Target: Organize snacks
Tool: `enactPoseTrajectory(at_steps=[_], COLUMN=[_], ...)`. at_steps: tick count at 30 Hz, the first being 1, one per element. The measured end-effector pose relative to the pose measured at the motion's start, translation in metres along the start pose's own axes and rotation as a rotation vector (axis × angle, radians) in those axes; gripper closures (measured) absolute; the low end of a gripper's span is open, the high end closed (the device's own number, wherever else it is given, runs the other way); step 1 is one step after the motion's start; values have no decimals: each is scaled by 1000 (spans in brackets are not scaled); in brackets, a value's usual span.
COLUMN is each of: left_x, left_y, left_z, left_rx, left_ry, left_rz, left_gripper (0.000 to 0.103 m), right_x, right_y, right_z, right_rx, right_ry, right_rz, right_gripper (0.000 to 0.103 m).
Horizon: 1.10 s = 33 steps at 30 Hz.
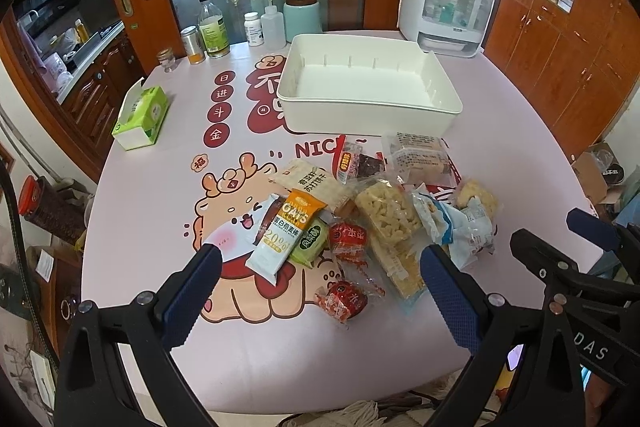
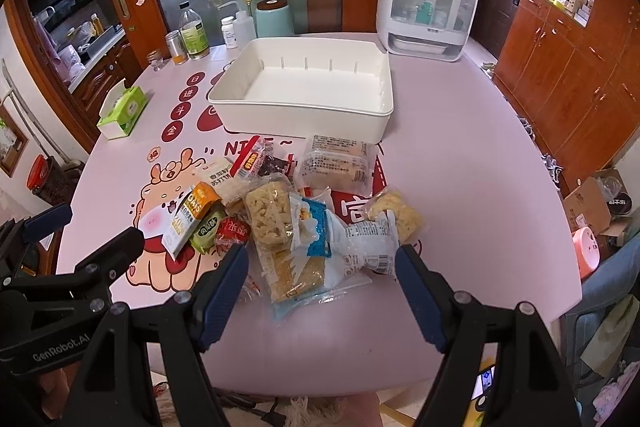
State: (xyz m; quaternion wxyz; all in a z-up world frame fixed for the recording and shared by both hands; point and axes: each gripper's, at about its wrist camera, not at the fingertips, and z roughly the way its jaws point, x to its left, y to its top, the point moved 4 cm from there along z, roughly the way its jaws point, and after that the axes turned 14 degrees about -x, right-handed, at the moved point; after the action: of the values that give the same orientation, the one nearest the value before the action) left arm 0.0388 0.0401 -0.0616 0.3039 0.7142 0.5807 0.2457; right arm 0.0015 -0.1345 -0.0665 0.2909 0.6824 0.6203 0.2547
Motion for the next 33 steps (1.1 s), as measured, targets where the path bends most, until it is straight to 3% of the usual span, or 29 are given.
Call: enactPoseTrajectory(at_steps=[21,33], left_x=[-7,18], left_y=[-1,5], left_z=[3,27], left_rx=[2,11], left_ry=[-44,13], left_rz=[10,-64], left_gripper=[4,4], right_x=[-4,8], right_y=[-4,-1], right_z=[-10,23], right_rx=[38,115], right_ry=[-48,28], right_rz=[18,-28], right_gripper=[26,26])
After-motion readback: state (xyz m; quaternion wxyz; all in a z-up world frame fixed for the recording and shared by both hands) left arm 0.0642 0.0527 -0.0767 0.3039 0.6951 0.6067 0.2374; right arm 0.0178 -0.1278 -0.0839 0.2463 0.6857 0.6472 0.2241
